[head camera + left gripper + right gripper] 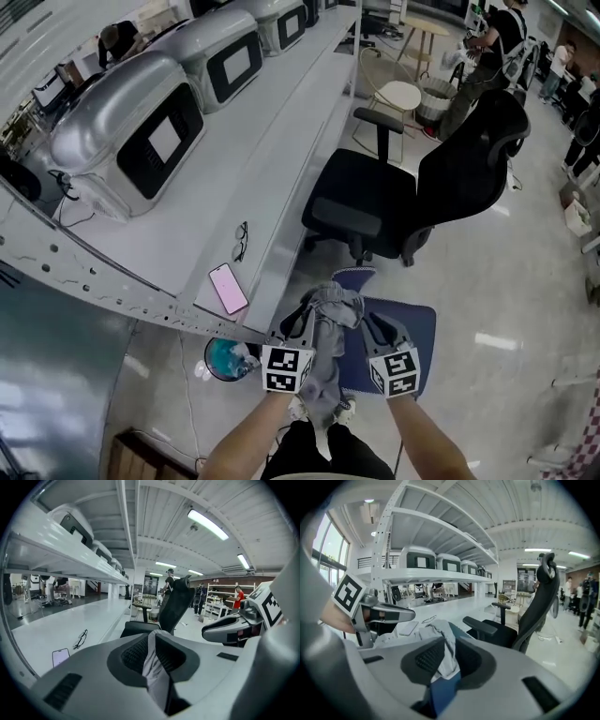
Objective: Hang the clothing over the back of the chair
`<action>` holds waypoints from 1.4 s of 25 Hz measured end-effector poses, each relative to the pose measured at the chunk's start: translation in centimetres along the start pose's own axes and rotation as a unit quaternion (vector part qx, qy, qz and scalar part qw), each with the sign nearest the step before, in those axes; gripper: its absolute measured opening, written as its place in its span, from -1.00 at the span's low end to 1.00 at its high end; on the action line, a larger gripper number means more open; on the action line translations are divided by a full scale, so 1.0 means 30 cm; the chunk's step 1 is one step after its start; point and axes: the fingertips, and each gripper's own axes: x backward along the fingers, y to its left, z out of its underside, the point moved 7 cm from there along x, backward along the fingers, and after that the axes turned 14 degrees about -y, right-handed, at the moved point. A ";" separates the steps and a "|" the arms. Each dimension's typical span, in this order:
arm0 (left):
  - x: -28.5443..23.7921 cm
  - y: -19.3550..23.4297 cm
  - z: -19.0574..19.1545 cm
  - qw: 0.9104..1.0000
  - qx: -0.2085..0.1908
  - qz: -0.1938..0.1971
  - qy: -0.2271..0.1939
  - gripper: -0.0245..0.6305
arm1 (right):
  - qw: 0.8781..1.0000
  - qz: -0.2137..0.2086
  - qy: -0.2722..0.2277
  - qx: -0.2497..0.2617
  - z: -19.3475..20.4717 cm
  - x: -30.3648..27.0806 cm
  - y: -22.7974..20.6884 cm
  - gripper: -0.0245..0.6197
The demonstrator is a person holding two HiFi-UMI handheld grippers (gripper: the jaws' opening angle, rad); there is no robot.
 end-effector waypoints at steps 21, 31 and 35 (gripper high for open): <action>0.487 -0.353 -0.126 0.997 0.012 -0.060 -0.037 -0.90 | 0.989 -0.117 -0.092 0.013 -0.178 0.422 0.128 -0.85; 0.594 -0.415 -0.081 0.998 0.001 -0.063 -0.012 -0.90 | 0.988 -0.124 -0.091 -0.007 -0.126 0.476 0.168 -0.85; 0.640 -0.424 -0.087 0.998 0.002 -0.061 -0.017 -0.90 | 0.987 -0.123 -0.099 0.003 -0.149 0.488 0.208 -0.85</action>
